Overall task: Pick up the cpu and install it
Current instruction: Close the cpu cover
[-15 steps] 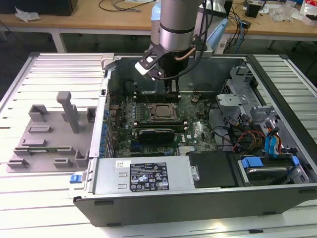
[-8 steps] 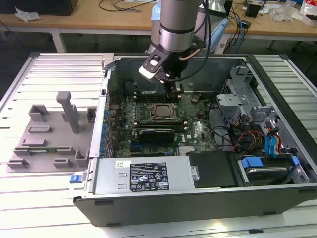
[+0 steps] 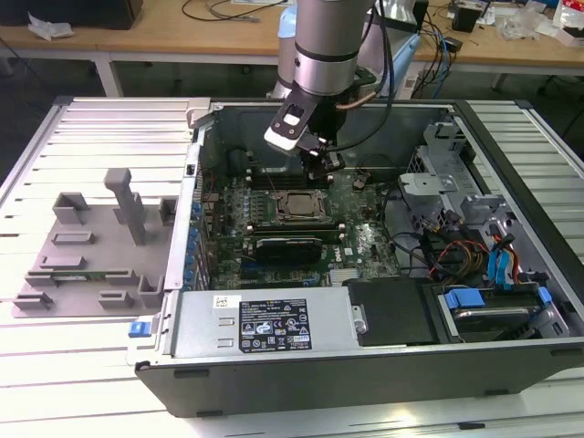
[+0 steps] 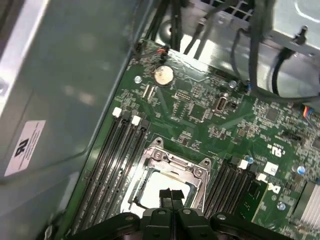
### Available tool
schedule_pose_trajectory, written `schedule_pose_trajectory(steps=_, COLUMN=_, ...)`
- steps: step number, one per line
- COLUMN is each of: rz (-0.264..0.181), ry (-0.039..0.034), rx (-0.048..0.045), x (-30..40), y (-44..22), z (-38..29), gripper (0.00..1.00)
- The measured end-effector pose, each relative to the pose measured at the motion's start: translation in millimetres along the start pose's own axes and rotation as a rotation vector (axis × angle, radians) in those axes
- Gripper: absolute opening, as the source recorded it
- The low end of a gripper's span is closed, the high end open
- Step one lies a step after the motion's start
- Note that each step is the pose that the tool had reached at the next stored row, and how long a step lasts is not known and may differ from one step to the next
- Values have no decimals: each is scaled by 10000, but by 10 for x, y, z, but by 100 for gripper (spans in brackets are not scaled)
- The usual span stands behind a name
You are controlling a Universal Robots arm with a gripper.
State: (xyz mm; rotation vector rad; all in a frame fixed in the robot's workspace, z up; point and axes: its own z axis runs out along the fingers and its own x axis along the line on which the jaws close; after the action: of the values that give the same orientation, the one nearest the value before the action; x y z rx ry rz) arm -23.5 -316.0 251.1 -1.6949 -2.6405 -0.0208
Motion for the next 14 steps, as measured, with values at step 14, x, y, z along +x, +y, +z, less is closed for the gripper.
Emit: schedule_pose_trajectory(steps=14, rz=-4021, ry=36, rx=43, x=0, y=-1, z=0, gripper=11)
